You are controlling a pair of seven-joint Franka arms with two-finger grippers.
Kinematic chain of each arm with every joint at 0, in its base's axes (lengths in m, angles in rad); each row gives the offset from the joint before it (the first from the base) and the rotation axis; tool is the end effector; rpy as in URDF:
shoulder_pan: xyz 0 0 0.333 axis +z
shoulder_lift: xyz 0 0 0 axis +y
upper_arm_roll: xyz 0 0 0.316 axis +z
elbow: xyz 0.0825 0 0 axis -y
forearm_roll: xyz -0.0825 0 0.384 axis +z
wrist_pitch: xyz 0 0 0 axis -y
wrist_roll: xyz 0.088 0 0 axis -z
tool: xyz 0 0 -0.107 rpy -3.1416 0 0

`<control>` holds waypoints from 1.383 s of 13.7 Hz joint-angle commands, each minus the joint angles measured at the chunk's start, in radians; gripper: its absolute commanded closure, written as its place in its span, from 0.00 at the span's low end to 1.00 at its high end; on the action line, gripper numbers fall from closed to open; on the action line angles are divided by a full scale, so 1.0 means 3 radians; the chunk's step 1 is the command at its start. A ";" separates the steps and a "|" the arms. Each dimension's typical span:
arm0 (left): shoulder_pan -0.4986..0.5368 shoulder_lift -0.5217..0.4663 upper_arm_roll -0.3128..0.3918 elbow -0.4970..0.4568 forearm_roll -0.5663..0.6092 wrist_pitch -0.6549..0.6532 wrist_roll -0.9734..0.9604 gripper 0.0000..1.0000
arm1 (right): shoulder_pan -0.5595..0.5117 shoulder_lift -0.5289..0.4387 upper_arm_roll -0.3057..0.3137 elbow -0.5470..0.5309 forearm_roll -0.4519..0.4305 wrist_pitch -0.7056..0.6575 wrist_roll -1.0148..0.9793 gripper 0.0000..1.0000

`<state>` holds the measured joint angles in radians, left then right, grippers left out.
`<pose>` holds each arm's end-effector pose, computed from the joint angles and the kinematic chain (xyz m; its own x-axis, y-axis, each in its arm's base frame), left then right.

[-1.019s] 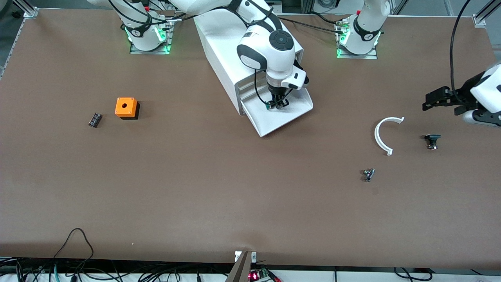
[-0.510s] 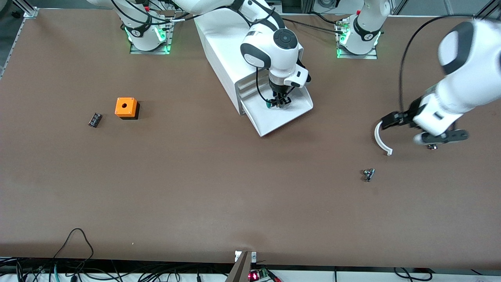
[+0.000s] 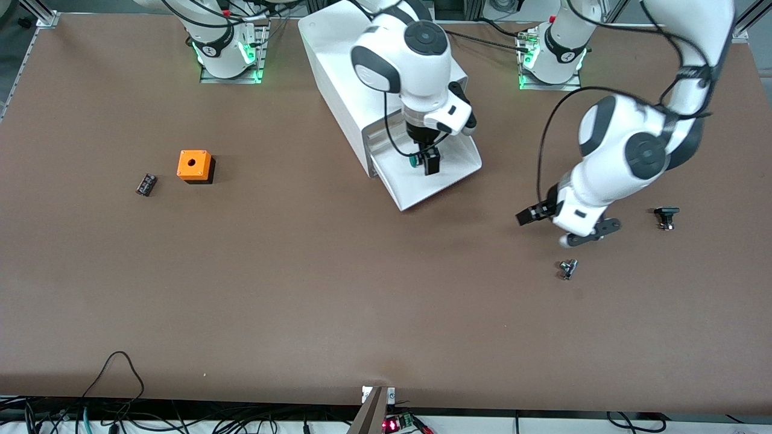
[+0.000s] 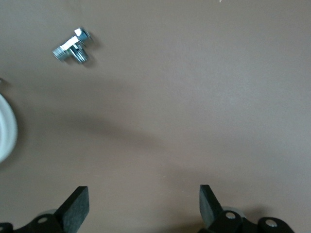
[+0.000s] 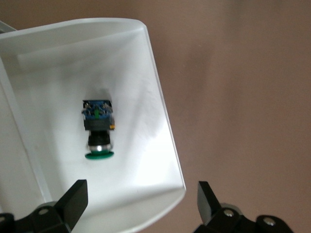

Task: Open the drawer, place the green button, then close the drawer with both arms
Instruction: 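Push the drawer closed with the left gripper while the right gripper withdraws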

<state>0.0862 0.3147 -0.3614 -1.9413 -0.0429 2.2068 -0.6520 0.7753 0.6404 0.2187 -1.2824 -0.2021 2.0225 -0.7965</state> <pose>0.5879 -0.1576 0.3295 0.9104 0.3980 -0.1130 0.4086 -0.9079 0.0935 0.4463 0.5929 0.3921 -0.2475 0.9682 0.0358 0.9626 0.2415 0.1232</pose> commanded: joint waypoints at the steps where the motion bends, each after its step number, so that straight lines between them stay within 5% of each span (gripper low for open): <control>1: -0.0200 0.0239 0.0008 -0.0048 0.0066 0.0343 -0.0428 0.00 | -0.0165 -0.0099 0.0007 0.0010 0.0116 -0.0053 0.0047 0.00; 8: -0.0696 0.0480 -0.0038 -0.0273 -0.0071 0.0401 -0.0619 0.00 | -0.0354 -0.0468 -0.0591 -0.0056 0.0106 -0.0079 0.1699 0.00; 12: -0.0732 0.0373 -0.0441 -0.0503 -0.0148 0.0391 -0.0354 0.00 | -0.0534 -0.0529 -0.0794 -0.0143 0.0096 -0.0345 0.3062 0.00; 19: -0.0855 0.0250 -0.0667 -0.0836 -0.0148 0.0360 0.0592 0.00 | -0.0625 -0.0881 -0.1613 -0.0215 0.0111 -0.0692 0.3340 0.00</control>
<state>-0.1517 0.4347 -0.5596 -2.1406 -0.0614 2.3188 -0.5604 0.6039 0.4561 -0.2213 -1.3061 -0.1821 1.8346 0.1855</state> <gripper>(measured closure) 0.000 0.000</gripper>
